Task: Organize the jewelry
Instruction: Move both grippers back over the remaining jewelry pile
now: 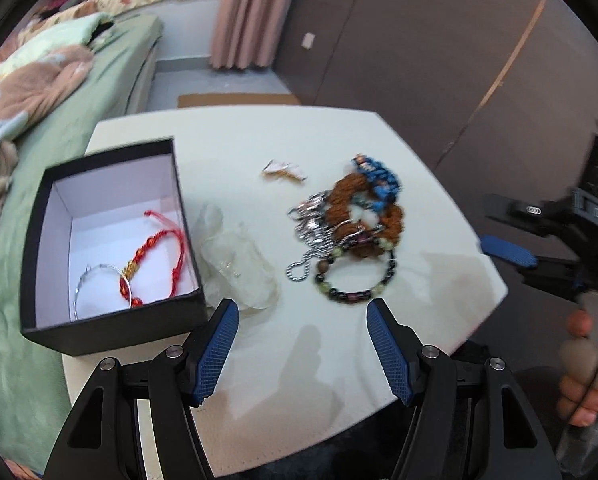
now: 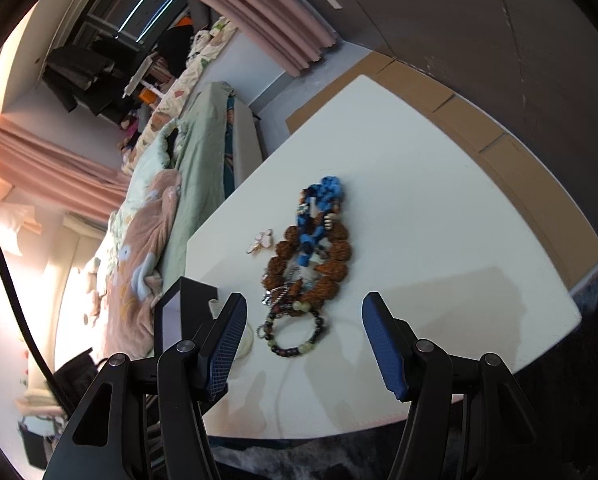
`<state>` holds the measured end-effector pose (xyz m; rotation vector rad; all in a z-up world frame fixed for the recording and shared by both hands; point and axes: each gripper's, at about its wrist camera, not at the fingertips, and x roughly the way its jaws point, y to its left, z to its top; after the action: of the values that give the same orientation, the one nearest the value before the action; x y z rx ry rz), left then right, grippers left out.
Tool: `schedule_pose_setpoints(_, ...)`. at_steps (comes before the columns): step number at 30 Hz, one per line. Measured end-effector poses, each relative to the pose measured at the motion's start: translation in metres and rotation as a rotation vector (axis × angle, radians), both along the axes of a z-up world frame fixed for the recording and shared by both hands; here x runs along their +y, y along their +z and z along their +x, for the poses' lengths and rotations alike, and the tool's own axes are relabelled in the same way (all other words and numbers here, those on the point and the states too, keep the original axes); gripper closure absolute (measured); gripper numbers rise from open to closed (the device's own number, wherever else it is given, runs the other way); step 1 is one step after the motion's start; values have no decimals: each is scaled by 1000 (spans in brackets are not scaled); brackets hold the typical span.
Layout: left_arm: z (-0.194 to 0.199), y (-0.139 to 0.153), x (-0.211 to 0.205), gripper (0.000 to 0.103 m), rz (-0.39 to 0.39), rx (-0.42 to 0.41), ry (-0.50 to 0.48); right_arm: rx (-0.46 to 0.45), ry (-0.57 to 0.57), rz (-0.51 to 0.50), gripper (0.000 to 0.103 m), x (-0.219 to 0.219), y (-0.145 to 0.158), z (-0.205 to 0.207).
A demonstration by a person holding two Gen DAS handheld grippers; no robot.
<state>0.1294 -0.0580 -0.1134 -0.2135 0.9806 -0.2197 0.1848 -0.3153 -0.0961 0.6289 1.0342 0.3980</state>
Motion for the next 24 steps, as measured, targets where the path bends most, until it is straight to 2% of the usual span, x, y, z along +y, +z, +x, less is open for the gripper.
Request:
schedule_pose_setpoints(5,8,-15,4,37,-4,42,58,5,-12,7,42,-14,1,-1)
schedule_pose_setpoints(9,11,-22,3,40,2,53,97,14,-6,-28,42,-14,-1,-2)
schedule_pose_setpoints(13,10,-24,1,40,10,33,149,68,40,-77,42,-2,-14,3)
schedule_pose_setpoints(18,4,-25,-1,40,0,4,230,70,98,-151,42,22,-22,7)
schedule_pose_setpoints(21,3,-25,0,40,-13,-6,262,79,113,-165,42,32,-26,9)
schedule_pose_setpoints(24,4,-24,-3,40,10,-21,271,83,122,-172,42,39,-28,10)
